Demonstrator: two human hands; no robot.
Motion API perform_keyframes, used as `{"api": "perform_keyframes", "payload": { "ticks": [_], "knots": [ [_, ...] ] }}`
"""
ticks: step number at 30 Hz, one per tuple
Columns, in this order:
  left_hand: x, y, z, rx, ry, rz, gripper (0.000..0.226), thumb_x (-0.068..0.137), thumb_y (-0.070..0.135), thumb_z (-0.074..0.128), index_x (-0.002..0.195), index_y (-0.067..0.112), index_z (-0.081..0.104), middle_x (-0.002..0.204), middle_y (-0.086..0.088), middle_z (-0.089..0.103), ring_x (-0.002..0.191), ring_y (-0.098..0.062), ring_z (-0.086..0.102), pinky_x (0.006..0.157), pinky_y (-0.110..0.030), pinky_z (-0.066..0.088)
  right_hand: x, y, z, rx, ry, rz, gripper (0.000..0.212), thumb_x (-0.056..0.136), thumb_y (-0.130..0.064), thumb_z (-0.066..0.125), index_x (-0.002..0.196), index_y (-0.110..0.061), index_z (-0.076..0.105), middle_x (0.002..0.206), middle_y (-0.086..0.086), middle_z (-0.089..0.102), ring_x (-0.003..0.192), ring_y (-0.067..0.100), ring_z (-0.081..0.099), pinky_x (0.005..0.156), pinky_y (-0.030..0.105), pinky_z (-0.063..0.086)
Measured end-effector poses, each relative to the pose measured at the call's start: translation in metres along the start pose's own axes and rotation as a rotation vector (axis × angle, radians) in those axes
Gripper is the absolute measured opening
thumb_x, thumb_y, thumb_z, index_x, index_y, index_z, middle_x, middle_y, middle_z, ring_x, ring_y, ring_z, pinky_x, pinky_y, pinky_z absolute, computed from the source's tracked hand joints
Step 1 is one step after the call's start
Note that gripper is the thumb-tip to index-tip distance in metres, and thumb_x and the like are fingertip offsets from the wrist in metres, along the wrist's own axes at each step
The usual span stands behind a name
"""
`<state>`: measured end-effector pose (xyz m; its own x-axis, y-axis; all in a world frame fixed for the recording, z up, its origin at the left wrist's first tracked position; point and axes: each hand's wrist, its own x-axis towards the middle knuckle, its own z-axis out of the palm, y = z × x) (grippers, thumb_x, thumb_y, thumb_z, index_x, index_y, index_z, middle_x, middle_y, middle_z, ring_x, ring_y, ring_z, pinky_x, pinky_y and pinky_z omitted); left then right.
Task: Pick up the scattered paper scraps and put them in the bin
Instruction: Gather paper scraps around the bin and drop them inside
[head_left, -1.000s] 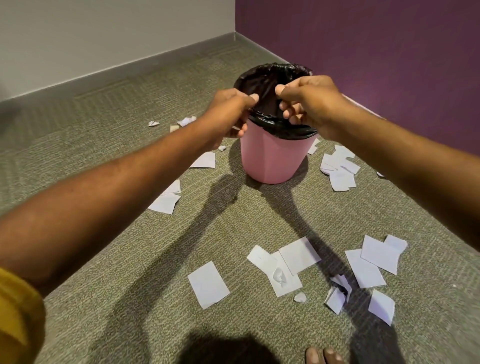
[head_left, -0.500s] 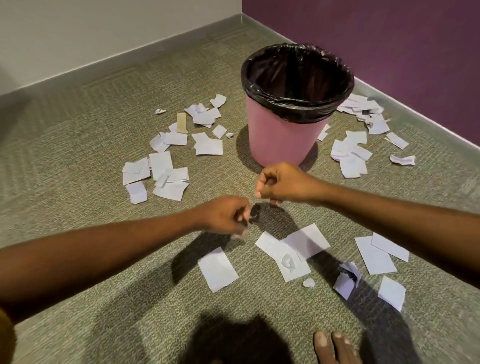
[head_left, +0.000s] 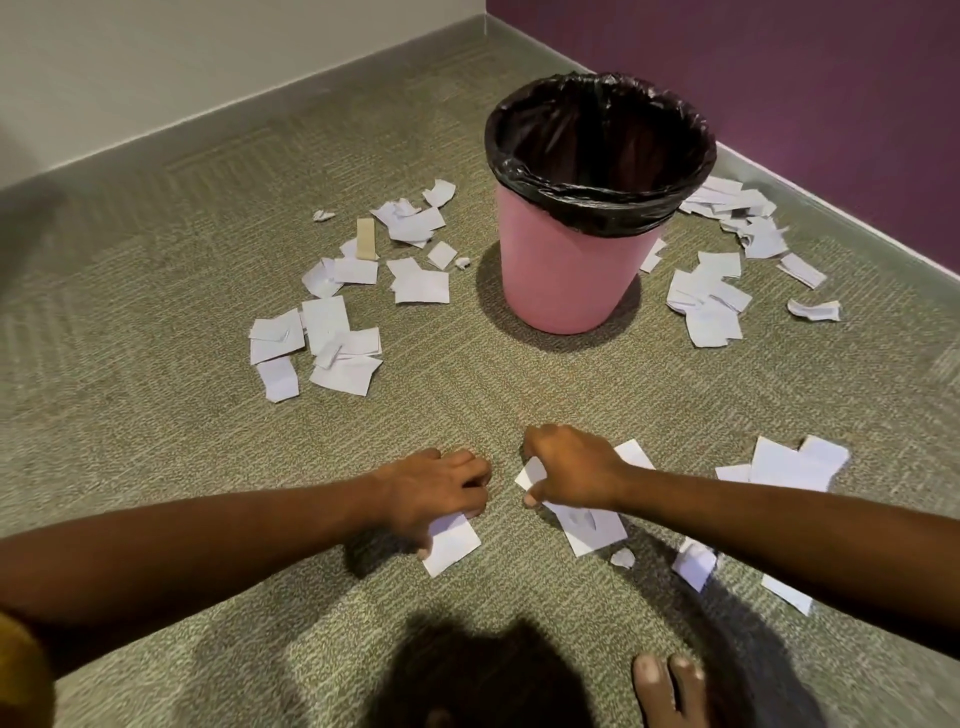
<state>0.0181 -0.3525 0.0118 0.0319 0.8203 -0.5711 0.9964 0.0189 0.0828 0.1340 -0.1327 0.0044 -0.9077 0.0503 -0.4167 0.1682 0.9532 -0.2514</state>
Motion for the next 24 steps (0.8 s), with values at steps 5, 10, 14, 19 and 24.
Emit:
{"api": "perform_keyframes", "payload": {
  "ticks": [5, 10, 14, 19, 24],
  "knots": [
    [-0.001, 0.004, 0.002, 0.012, 0.041, -0.005, 0.075, 0.078, 0.033, 0.091, 0.139, 0.021, 0.050, 0.153, -0.006, 0.034, 0.137, -0.025, 0.037, 0.108, -0.048, 0.044, 0.000, -0.008, 0.011, -0.065, 0.042, -0.041, 0.062, 0.080, -0.044, 0.091, 0.118, -0.014, 0.053, 0.118, 0.010, 0.063, 0.103, 0.033, 0.066, 0.075, 0.039, 0.051],
    [0.000, 0.006, 0.003, -0.049, 0.059, -0.024, 0.075, 0.081, 0.022, 0.088, 0.142, 0.021, 0.045, 0.148, -0.002, 0.036, 0.132, -0.022, 0.038, 0.106, -0.044, 0.044, -0.002, -0.013, 0.015, 0.068, 0.005, -0.056, 0.054, 0.086, -0.023, 0.089, 0.122, -0.011, 0.051, 0.120, 0.013, 0.059, 0.101, 0.035, 0.067, 0.076, 0.042, 0.055],
    [0.003, 0.004, 0.004, -0.083, 0.084, -0.046, 0.076, 0.083, 0.019, 0.084, 0.146, 0.020, 0.043, 0.148, -0.002, 0.038, 0.131, -0.022, 0.039, 0.106, -0.045, 0.045, -0.004, -0.014, 0.018, -0.071, 0.067, -0.071, 0.054, 0.091, -0.032, 0.080, 0.132, -0.013, 0.050, 0.129, 0.012, 0.052, 0.116, 0.033, 0.057, 0.085, 0.044, 0.054],
    [0.008, 0.003, 0.002, -0.082, 0.067, -0.052, 0.067, 0.081, 0.020, 0.086, 0.138, 0.019, 0.050, 0.145, -0.001, 0.039, 0.128, -0.021, 0.039, 0.101, -0.042, 0.042, -0.008, -0.009, 0.023, -0.116, 0.085, -0.145, 0.046, 0.086, -0.020, 0.071, 0.126, -0.010, 0.050, 0.125, 0.013, 0.049, 0.110, 0.032, 0.052, 0.079, 0.044, 0.054],
    [0.012, 0.000, 0.000, -0.107, 0.103, -0.023, 0.037, 0.087, 0.023, 0.081, 0.116, 0.022, 0.058, 0.132, -0.001, 0.047, 0.122, -0.020, 0.043, 0.096, -0.041, 0.039, -0.006, -0.004, 0.027, -0.048, 0.082, -0.159, 0.041, 0.084, -0.011, 0.068, 0.122, -0.011, 0.052, 0.120, 0.010, 0.048, 0.106, 0.028, 0.050, 0.078, 0.044, 0.056]
  ]
}}
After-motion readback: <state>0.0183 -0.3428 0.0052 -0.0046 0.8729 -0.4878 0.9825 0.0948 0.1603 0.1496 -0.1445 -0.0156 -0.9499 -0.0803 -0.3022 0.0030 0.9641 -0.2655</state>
